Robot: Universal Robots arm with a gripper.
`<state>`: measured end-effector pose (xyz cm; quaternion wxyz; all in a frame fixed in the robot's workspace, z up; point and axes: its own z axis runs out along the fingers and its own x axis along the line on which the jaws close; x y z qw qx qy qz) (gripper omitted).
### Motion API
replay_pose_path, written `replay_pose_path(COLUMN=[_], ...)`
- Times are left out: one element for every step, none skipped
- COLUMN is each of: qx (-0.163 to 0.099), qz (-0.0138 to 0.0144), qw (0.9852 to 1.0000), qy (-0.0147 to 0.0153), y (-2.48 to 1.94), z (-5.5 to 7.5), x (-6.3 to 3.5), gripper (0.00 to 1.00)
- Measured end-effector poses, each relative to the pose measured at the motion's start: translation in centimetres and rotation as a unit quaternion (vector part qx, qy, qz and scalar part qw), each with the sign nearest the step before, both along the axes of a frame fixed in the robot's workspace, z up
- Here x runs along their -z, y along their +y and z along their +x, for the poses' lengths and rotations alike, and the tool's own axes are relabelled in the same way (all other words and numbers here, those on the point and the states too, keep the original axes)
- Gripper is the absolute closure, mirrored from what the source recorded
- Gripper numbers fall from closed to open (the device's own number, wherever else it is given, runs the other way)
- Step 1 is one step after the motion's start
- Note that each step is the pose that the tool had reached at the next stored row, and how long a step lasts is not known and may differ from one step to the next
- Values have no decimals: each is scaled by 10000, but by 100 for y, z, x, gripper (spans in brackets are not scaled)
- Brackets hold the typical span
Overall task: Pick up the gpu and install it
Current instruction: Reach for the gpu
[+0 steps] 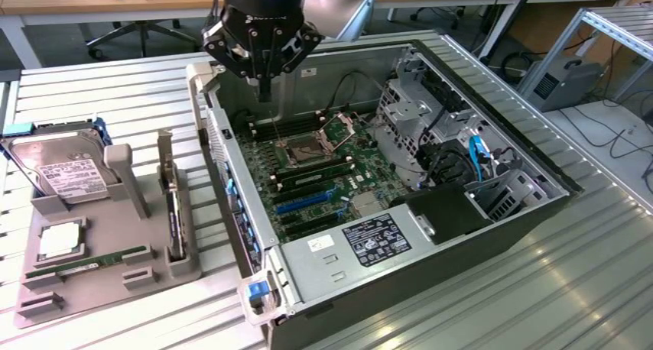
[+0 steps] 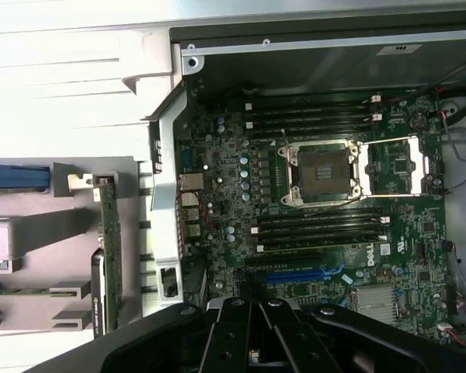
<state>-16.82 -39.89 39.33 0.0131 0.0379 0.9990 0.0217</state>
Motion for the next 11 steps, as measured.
replay_pose_path(qx=[0, 0, 0, 0, 0, 0, 0, 0, 0, 0, 0], qz=[0, 0, 0, 0, 0, 0, 0, 0, 0, 0, 0], qw=[10000, 10000, 10000, 10000, 10000, 10000, 10000, 10000, 10000, 10000, 10000], qy=[0, 0, 0, 0, 0, 0, 0, 0, 0, 0, 0], y=[0, 0, 0, 0, 0, 0, 0, 0, 0, 0, 0], z=[-2, -5, -8, -11, -13, -16, -19, -26, -31, -34, -37], x=[0, 0, 0, 0, 0, 0, 0, 0, 0, 0, 0], gripper=[89, 89, 89, 89, 89, 89, 89, 89, 89, 89, 89])
